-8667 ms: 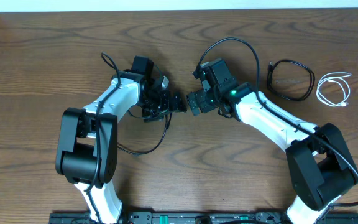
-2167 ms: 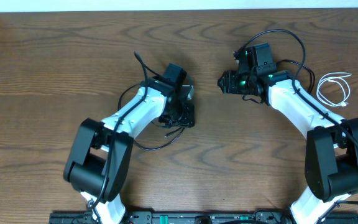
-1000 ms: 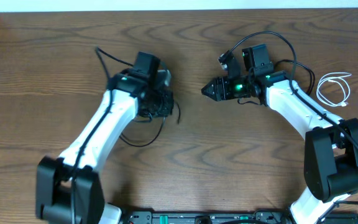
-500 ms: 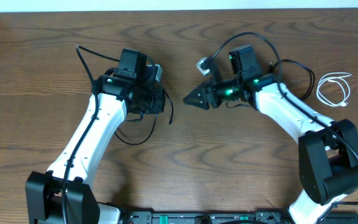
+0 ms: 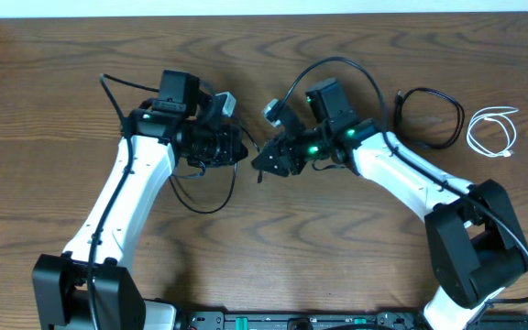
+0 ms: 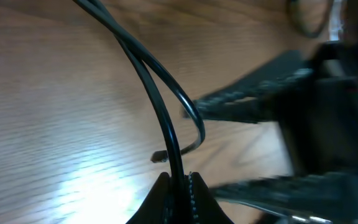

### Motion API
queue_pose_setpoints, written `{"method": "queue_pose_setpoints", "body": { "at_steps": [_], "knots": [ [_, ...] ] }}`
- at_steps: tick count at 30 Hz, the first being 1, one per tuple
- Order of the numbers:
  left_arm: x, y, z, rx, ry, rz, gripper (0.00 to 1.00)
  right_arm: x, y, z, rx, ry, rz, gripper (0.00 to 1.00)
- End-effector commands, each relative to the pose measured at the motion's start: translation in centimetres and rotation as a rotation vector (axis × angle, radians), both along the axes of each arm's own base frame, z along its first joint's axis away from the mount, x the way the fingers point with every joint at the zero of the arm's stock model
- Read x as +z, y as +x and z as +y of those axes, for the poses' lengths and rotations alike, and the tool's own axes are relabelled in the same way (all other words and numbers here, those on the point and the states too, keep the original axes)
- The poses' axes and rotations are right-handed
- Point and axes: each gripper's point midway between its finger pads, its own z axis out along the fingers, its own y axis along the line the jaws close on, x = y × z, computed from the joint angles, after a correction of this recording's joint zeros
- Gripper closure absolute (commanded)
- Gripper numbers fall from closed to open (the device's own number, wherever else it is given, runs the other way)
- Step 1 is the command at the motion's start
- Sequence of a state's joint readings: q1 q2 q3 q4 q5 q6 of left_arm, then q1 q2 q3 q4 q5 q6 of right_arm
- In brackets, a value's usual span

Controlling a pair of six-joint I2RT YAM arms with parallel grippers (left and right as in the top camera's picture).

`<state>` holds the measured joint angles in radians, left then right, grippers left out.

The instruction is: Untangle cables

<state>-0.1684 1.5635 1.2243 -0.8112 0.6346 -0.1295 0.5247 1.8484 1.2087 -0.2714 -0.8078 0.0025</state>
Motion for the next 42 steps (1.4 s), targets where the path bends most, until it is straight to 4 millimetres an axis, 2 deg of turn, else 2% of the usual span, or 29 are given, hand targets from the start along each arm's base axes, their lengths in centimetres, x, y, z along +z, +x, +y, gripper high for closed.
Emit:
{"method": "queue_pose_setpoints", "body": {
  "at_steps": [1, 3, 7, 11, 16, 22, 27, 30, 33, 42],
  "knots": [
    [2.7, -0.4, -1.5, -0.053, -0.15, -0.021, 0.93, -1.1, 0.8, -0.1, -0.038, -0.074, -0.064, 0.53],
    [3.0, -0.4, -1.7, -0.061, -0.174, -0.021, 0.93, -1.3, 1.3, -0.2, -0.057, -0.096, -0.082, 0.6],
    [3.0, -0.5, -1.7, -0.078, -0.173, -0.032, 0.93, -2.0, 3.3, -1.5, -0.161, -0.164, -0.112, 0.99],
    [2.8, -0.8, -1.6, -0.095, -0.16, -0.033, 0.93, -2.8, 6.4, -4.5, -0.376, -0.254, -0.099, 0.99],
    [2.8, -0.9, -1.6, -0.1, -0.159, -0.034, 0.93, -3.3, 8.5, -7.5, -0.518, -0.314, -0.093, 0.99],
    [2.8, -0.5, -0.8, -0.075, -0.158, -0.035, 0.92, -4.0, 10.0, -10.8, -0.629, -0.382, -0.086, 0.99],
    [2.7, 0.3, 1.7, 0.003, -0.157, -0.024, 0.92, -4.5, 10.4, -12.8, -0.681, -0.435, -0.08, 0.99],
    [2.6, 0.8, 3.7, 0.073, -0.158, -0.01, 0.92, -4.5, 10.4, -12.9, -0.685, -0.432, -0.075, 0.99],
    [2.6, 1.0, 4.4, 0.096, -0.158, -0.006, 0.93, -4.5, 10.3, -12.7, -0.684, -0.429, -0.071, 0.99],
    [2.0, 0.0, 2.8, 0.048, -0.157, 0.018, 0.92, -4.1, 10.9, -12.4, -0.696, -0.405, -0.088, 0.99]
  ]
}}
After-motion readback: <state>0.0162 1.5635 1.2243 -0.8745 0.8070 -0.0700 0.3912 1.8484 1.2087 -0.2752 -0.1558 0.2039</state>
